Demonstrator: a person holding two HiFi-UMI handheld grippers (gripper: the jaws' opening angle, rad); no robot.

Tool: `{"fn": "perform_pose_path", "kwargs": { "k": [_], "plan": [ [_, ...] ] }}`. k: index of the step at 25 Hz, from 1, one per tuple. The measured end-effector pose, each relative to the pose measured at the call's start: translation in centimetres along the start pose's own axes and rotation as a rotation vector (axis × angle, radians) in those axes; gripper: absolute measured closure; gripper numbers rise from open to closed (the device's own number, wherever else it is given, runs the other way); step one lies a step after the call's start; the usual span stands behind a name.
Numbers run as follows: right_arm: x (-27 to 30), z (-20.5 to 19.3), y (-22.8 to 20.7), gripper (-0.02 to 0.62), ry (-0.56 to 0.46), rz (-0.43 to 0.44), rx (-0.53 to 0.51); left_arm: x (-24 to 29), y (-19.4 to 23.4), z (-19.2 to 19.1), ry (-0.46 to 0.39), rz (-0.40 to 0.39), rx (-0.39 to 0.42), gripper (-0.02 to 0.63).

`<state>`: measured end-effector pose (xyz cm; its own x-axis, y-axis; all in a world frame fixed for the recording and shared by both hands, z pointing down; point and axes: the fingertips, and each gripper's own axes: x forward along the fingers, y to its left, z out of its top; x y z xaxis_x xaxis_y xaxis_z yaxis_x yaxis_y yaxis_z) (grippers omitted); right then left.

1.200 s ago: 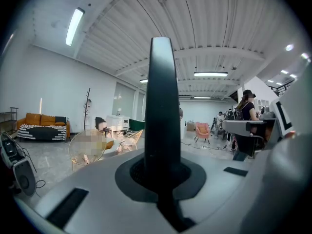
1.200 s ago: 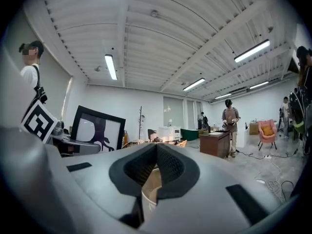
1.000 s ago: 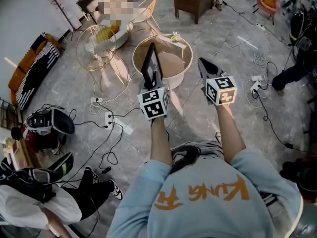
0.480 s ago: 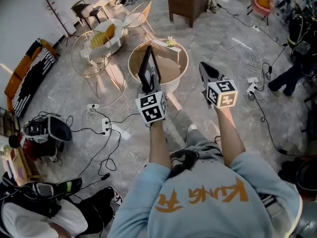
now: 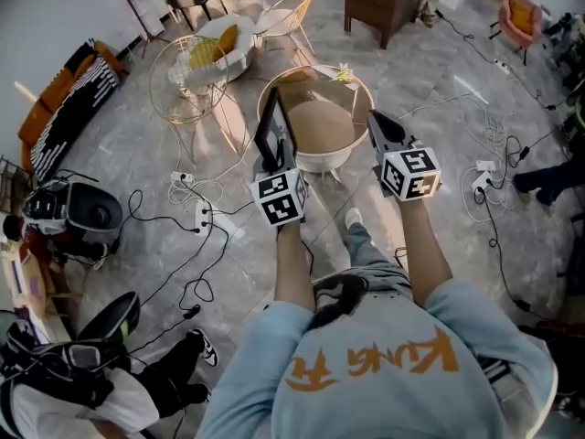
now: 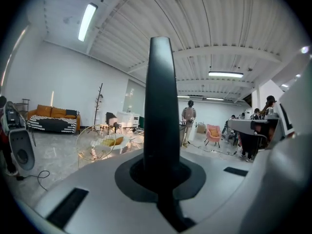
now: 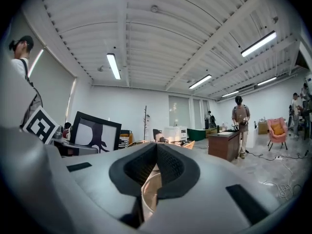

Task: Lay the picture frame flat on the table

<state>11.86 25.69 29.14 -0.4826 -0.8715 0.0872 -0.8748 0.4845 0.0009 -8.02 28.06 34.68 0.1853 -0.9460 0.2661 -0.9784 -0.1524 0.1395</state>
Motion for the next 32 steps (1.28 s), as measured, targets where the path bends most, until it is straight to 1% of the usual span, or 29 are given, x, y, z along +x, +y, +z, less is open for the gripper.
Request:
{"fn": "perform_pose_path", "kwargs": {
  "k": [5,8,11,13,16,22,25,28,30,32],
  "plan": [
    [4.7,-0.2,-1.2,0.597,0.022,0.027,0.017,3.5,1.6,1.0,0.006,0.024,-0.005,0.580],
    [7.5,0.5,-2.4,0.597,0.028,0.037,0.034,5.9,2.5,2.1,0.003,0.047,-0.018,0.580],
    [10.5,0.9,-4.3,0.597,0.027,0.048,0.030,9.0,2.6,3.0,0.001,0.056,-0.023,0.580],
    [12.4,0.4,-5.9,0.597,0.042,0.049,0.028,11.3,2.3,2.8,0.005,0.054,-0.034,0.580],
    [14.6,-1.2,-8.2,0.597,0.093,0.056,0.014,14.6,1.8,1.5,0.029,0.058,-0.076,0.580],
    [18.8,-6.0,-13.0,0.597,0.203,0.053,0.007,21.6,1.1,-3.1,0.112,0.063,-0.166,0.580],
    [21.1,-8.4,-14.4,0.597,0.255,0.063,0.015,24.2,1.0,-5.2,0.163,0.063,-0.187,0.580],
    [23.9,-9.0,-16.3,0.597,0.278,0.083,0.012,27.2,0.7,-5.9,0.190,0.075,-0.210,0.580],
    [26.0,-8.6,-16.9,0.597,0.267,0.112,0.016,29.0,1.3,-5.6,0.199,0.103,-0.223,0.580],
    [27.9,-8.1,-17.9,0.597,0.252,0.126,0.028,30.4,1.5,-4.9,0.205,0.109,-0.207,0.580]
  ]
}}
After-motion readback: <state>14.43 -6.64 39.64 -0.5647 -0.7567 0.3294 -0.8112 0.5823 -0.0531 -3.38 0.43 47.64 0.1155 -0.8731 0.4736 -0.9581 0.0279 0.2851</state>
